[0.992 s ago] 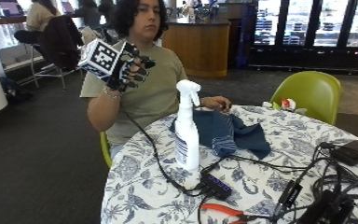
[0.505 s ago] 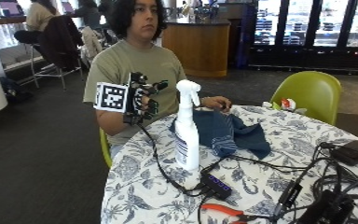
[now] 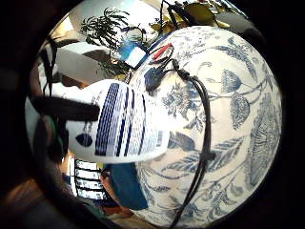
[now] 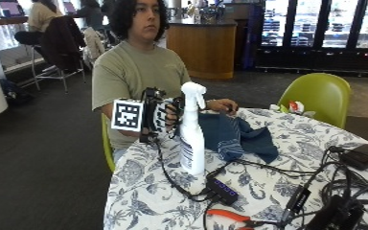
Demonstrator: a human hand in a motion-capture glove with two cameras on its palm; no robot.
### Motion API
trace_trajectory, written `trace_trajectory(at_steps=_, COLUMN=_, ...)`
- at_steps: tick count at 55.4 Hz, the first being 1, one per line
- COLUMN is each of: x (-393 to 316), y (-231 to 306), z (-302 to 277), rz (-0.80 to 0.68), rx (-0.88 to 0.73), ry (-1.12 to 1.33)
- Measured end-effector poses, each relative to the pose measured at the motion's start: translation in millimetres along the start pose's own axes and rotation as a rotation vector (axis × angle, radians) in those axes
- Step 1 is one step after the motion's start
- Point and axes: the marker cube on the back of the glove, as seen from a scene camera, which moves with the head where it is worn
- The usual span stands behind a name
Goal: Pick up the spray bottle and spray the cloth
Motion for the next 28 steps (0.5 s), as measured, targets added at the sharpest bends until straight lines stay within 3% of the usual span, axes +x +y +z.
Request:
trace_trajectory(at_steps=5, x=1, y=-5, z=1, rz=-0.058, rx=0.061, ry=0.02)
trace_trajectory(at_steps=12, x=0, y=-4, z=4, rz=-0.053, rx=-0.03, ry=-0.005)
trace_trajectory(at_steps=19, x=-5, y=-3, z=1, rz=-0.029, rx=-0.02, ry=-0.033)
trace_trajectory(at_steps=28, x=-13, y=12, z=-16, rz=-0.138, rx=-0.015, ry=0.048)
